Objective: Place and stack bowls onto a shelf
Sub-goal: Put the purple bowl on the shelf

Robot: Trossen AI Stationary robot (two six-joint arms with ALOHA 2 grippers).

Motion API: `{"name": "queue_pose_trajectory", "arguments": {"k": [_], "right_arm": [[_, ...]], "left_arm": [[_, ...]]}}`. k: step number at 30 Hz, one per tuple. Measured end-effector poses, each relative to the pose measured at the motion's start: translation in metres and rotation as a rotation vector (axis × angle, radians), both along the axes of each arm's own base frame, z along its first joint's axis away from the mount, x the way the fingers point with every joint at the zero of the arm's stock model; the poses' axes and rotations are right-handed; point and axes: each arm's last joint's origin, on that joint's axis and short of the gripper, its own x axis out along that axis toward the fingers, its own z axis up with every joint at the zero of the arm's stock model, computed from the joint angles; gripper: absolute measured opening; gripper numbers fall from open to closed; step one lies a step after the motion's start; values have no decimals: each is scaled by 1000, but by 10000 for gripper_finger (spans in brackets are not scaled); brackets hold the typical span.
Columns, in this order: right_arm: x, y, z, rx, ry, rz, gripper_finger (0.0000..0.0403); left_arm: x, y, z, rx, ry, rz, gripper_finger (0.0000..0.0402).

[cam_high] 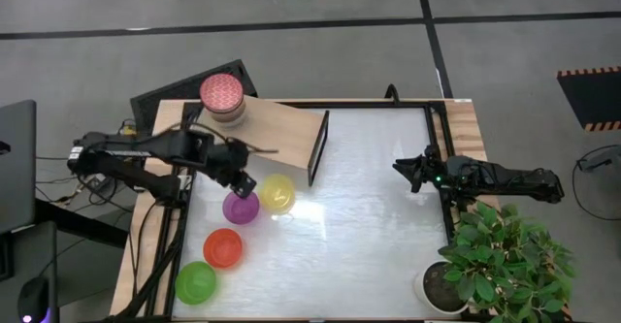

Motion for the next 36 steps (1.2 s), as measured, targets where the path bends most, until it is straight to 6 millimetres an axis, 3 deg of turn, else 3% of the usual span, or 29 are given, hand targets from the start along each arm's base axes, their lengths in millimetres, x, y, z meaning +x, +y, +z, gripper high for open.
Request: {"name": "queue_pose_trajectory", "arguments": {"k": [4,9,18,32,36], "right_arm": [[0,0,0,-2,1,1,164],[0,0,0,-2,1,1,164],[0,0,0,-3,2,1,164],[0,0,0,-4,2,2,164],[0,0,0,-3,2,2,164]], "left_arm": [[-4,-10,-30,-42,102,-7,132],[-10,-17,-60,-46,182,-1,175],[-22,-18,-97,-15,296,20,243],[-37,-17,-152,-54,327,76,243],[-39,-18,-156,-81,331,122,213]]}}
